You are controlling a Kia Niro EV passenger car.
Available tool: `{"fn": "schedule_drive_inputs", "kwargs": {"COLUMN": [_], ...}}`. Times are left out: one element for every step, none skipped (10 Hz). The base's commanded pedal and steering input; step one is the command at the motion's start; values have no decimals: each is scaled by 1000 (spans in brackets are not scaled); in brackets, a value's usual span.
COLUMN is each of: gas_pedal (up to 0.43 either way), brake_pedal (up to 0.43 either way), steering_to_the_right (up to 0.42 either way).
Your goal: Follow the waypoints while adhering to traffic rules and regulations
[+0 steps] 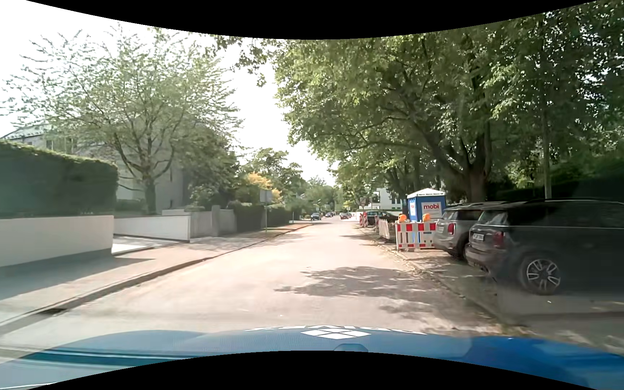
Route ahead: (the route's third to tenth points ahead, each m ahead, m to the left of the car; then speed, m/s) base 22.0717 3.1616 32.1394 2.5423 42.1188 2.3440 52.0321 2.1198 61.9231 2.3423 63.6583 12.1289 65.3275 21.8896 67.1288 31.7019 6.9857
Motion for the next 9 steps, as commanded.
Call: {"fn": "schedule_drive_inputs", "kwargs": {"gas_pedal": [177, 157, 157, 157, 157, 157, 157, 138, 138], "brake_pedal": [0, 0, 0, 0, 0, 0, 0, 0, 0], "steering_to_the_right": [23, 21, 20, 19, 17, 16, 15, 9, 2]}}
